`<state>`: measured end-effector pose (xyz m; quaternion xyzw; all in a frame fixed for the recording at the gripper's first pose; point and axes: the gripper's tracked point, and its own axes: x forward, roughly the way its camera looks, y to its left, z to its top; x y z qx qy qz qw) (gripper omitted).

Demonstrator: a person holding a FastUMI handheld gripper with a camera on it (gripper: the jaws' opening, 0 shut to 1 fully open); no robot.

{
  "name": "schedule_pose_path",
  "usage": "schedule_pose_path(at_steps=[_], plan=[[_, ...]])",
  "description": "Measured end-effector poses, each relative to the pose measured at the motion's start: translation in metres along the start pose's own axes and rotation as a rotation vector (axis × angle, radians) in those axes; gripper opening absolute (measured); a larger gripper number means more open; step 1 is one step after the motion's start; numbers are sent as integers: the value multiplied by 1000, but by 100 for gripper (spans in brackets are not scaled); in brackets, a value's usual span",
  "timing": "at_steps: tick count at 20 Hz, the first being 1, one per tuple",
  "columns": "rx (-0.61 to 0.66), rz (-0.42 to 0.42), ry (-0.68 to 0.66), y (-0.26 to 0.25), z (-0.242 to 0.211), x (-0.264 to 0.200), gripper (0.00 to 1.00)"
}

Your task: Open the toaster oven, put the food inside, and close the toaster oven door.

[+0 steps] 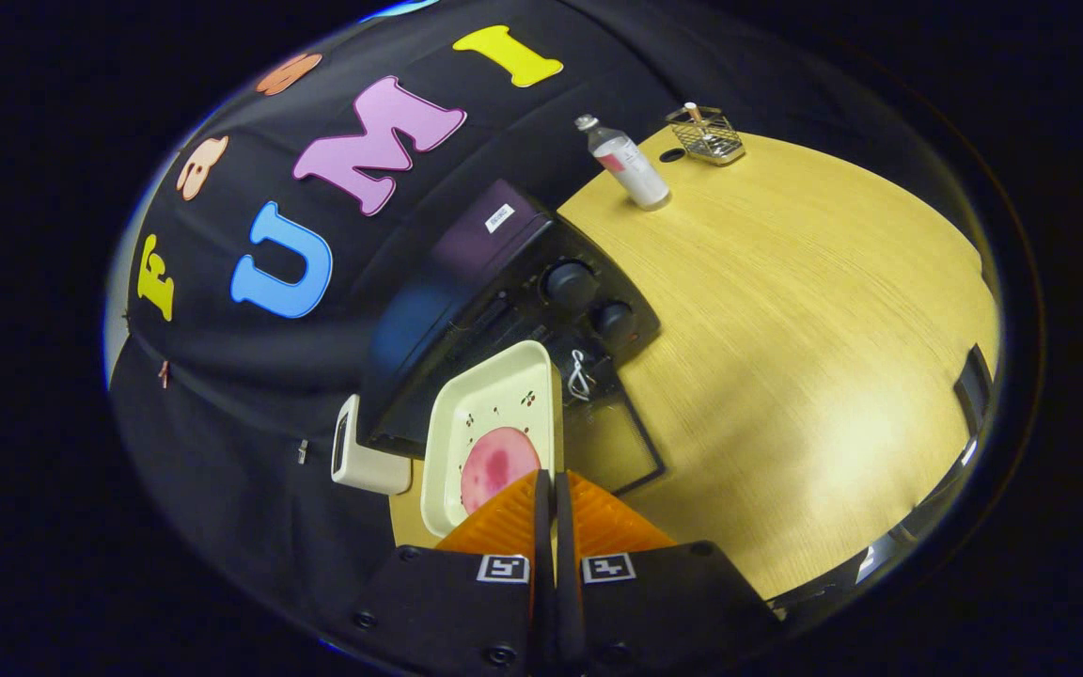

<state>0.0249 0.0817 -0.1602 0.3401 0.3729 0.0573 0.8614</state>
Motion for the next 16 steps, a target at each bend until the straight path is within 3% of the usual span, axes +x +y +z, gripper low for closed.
schedule_pose_path(at_steps=[10,16], plan=[[83,3,-147,28,9,109,6],[122,-32,-208,25,24,145,6]])
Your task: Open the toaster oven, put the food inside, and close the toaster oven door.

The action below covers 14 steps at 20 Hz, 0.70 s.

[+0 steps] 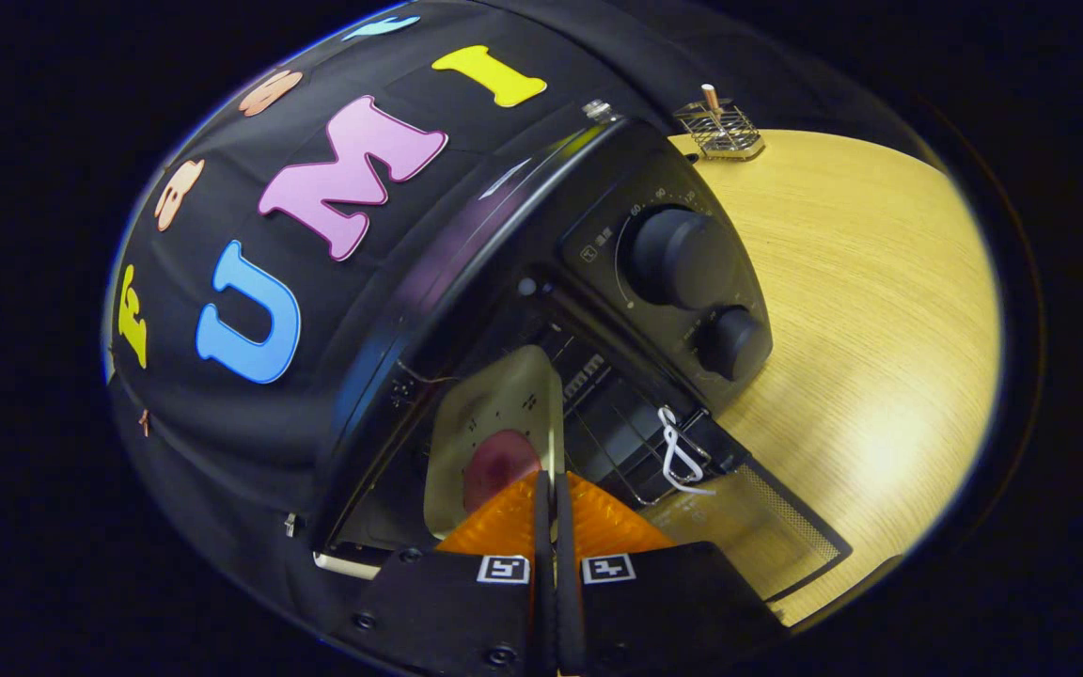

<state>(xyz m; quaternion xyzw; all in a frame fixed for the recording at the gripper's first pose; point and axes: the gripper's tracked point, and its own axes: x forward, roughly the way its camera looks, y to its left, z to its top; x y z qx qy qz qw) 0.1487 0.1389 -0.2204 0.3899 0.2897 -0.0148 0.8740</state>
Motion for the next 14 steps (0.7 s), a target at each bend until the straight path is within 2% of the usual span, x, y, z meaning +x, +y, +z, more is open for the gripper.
schedule_pose_path(at_steps=[5,8,11,14], plan=[[-1,-48,6,0,-2,6,6],[-27,-40,0,3,-4,-3,12],[-60,-8,-4,10,-7,-18,56],[-99,-14,-12,7,-8,-29,99]])
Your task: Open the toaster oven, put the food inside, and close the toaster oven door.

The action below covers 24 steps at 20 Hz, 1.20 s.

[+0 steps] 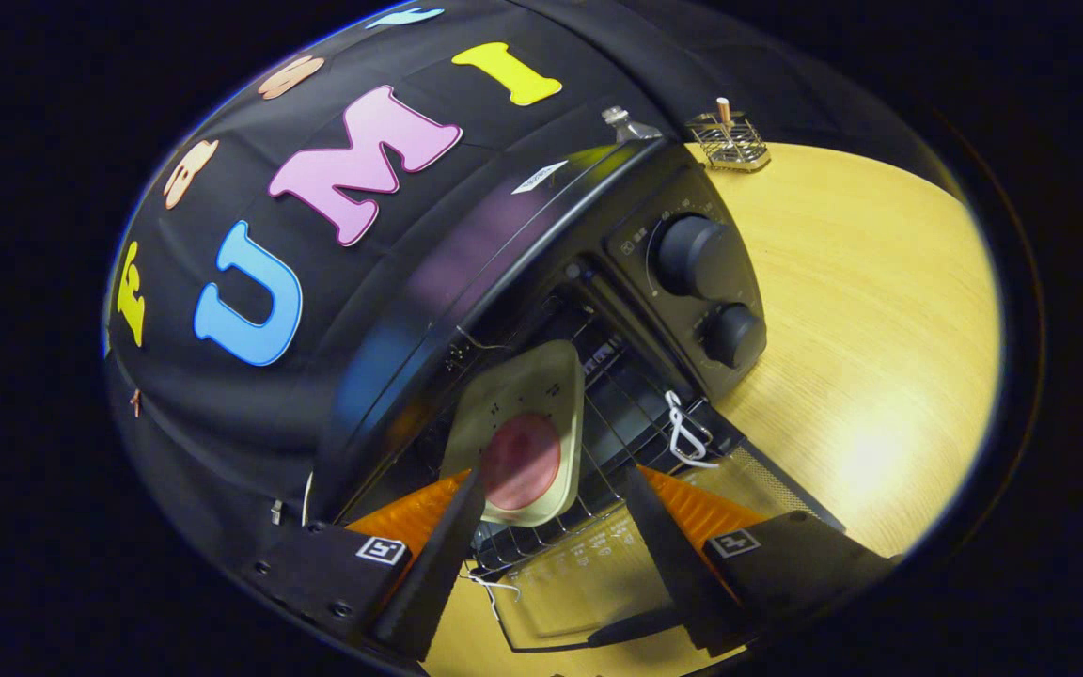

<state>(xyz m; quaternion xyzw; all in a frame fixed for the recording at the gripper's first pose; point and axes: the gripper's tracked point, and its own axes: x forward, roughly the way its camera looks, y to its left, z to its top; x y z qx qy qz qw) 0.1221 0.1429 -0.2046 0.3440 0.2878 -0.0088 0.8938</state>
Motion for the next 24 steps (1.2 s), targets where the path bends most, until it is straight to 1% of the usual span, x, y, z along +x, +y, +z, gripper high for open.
schedule_pose_path(at_steps=[1,4,8,10,12,14,18,20,24], plan=[[-3,-2,2,-1,1,-5,97],[1,4,-1,0,7,-16,97],[-58,-3,16,-6,4,-39,99],[-125,-23,35,-17,-4,-51,98],[-210,-56,102,-32,-26,-60,98],[-309,-68,159,-44,-45,-71,99],[-501,-90,198,-64,-70,-92,99],[-582,-133,243,-83,-85,-101,99],[-669,-199,300,-111,-100,-98,99]])
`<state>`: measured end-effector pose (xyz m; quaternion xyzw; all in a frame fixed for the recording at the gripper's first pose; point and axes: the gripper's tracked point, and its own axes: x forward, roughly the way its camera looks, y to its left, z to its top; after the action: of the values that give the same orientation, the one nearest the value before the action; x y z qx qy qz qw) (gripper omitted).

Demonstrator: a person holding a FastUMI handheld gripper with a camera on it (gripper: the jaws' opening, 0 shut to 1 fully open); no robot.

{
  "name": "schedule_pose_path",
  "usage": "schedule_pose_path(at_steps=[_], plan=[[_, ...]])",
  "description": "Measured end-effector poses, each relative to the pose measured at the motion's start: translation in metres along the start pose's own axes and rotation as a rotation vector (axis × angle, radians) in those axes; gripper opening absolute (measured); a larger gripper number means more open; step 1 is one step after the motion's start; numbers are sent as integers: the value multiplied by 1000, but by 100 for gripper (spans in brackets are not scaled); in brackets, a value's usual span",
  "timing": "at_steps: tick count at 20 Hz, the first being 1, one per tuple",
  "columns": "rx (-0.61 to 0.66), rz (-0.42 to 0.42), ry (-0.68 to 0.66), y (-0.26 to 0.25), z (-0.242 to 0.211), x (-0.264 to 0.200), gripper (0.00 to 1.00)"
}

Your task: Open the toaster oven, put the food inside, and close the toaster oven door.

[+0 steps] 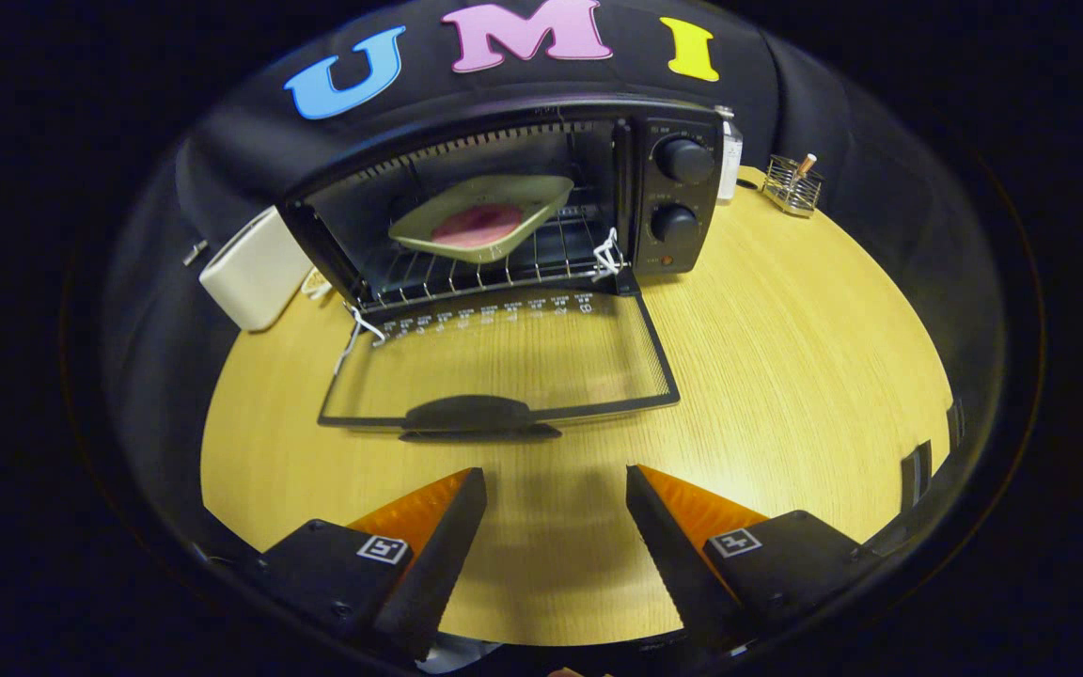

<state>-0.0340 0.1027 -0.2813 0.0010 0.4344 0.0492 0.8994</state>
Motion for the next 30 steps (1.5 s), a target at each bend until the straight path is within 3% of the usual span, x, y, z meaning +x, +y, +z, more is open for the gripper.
schedule_pose_path(at_steps=[5,15,23,30], plan=[[-169,-26,32,9,-17,18,99],[-258,-46,-37,26,15,41,95],[-339,25,-217,36,46,-8,95],[-307,68,-373,47,111,-41,95]])
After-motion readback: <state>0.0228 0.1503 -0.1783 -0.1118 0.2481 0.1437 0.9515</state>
